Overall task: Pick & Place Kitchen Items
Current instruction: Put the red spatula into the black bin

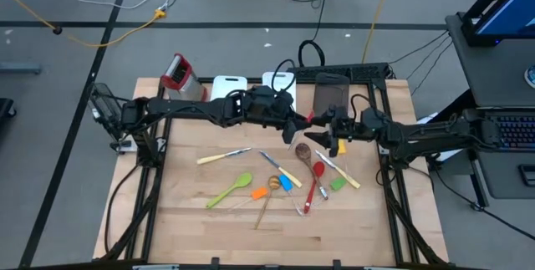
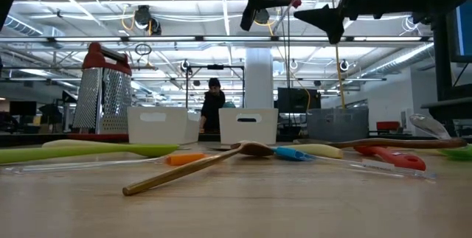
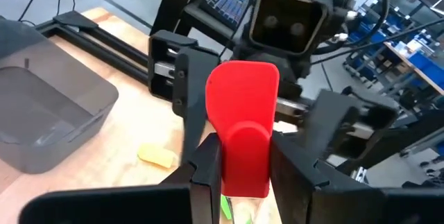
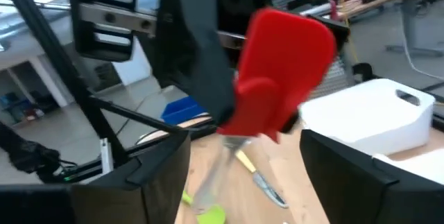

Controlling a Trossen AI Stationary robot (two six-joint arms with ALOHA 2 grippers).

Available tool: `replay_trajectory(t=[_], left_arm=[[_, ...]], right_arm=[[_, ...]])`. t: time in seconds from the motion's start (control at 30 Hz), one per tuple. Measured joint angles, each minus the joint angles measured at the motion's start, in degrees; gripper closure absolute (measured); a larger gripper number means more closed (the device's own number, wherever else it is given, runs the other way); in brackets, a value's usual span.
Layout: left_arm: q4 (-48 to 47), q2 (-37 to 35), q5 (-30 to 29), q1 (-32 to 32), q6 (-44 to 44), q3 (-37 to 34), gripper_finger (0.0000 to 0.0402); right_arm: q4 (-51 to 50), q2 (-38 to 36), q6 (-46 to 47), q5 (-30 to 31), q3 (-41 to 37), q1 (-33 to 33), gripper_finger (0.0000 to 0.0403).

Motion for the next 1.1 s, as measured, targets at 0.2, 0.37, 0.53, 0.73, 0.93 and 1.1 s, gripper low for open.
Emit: replay_trajectory(t=[0.2, 0.37, 0.53, 0.73, 0.93, 1.1], left_arm=[[2.71, 0.0, 0.53, 0.0, -0.65, 0.0, 0.0318], [3.84, 0.0, 1.37, -0.48, -1.4, 0.0, 0.0318], [4.29, 0.0, 1.16, -0.68, -1.44, 0.0, 0.0318], [4.65, 0.0, 0.87, -0.64, -1.56, 0.0, 0.0319], [4.63, 0.0, 0.74, -1.17, -2.01, 0.0, 0.0319], [4.58, 0.02, 0.31, -1.4, -2.16, -0.02, 0.0319]], right_arm=[[0.14, 0.62, 2.51, -0.78, 0.0, -0.29, 0.0103], [3.16, 2.61, 5.33, -0.88, 0.0, -1.44, 0.0089], [9.02, 4.49, 5.41, -1.13, 0.0, -1.49, 0.0081], [9.24, 5.92, 6.86, -1.11, 0.0, -1.49, 0.0086], [12.73, 7.36, 8.82, -1.21, 0.0, -1.46, 0.011], [13.18, 7.63, 8.89, -1.39, 0.0, -1.46, 0.0137]])
